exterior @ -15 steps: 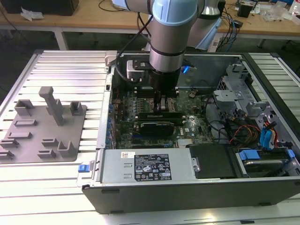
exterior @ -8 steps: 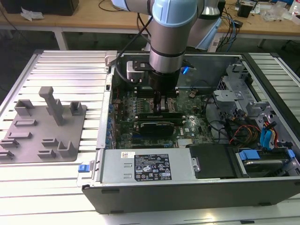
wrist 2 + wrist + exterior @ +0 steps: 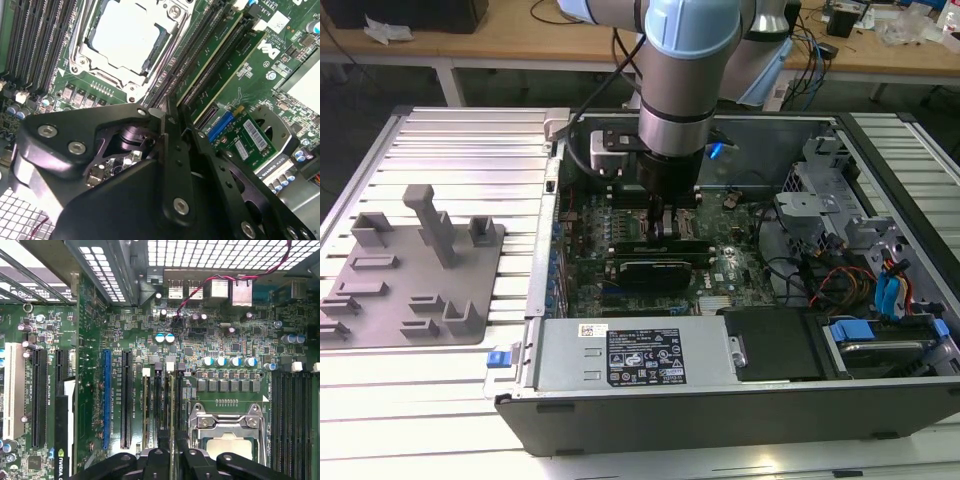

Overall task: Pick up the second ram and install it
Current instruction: 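Insert the second ram into the second slot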

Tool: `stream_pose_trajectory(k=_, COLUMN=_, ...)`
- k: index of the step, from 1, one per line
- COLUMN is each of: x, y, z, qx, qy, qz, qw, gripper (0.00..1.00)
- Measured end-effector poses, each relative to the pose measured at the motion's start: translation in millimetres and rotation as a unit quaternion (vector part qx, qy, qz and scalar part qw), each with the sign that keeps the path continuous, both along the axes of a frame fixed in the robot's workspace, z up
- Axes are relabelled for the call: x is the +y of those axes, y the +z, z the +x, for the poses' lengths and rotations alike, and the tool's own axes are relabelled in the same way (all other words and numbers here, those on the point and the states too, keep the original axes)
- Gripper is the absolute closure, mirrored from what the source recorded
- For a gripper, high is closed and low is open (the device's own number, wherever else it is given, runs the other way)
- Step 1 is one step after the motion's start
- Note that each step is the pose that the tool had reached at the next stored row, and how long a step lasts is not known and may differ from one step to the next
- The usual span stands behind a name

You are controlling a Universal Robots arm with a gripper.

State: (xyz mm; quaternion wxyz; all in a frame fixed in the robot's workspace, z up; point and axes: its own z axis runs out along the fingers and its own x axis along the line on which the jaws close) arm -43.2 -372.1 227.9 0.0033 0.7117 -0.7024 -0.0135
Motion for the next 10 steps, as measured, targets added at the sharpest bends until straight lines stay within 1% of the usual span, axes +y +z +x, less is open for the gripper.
stream_pose_trajectory(k=1, x=0.0, y=1.3, z=0.0, qx=0.0000, qy=0.000, qz=0.0000, qw=1.0000, gripper=0.84)
stream_pose_trajectory(k=3, x=0.0, y=6.7, z=0.0, qx=0.0000, qy=0.000, qz=0.0000, qw=1.0000, gripper=0.84)
stream_pose_trajectory(k=4, x=0.1, y=13.0, z=0.0, qx=0.0000, qy=0.000, qz=0.0000, qw=1.0000, gripper=0.84)
stream_pose_trajectory(k=7, x=0.1, y=21.8, z=0.0, qx=0.0000, qy=0.000, qz=-0.0001, qw=1.0000, gripper=0.84)
stream_pose_trajectory(k=9, x=0.1, y=25.7, z=0.0, qx=0.0000, qy=0.000, qz=0.0000, qw=1.0000, gripper=0.84)
stream_pose_trajectory(k=10, x=0.1, y=25.8, z=0.0, qx=-0.0001, qy=0.000, qz=0.0000, qw=1.0000, gripper=0.84)
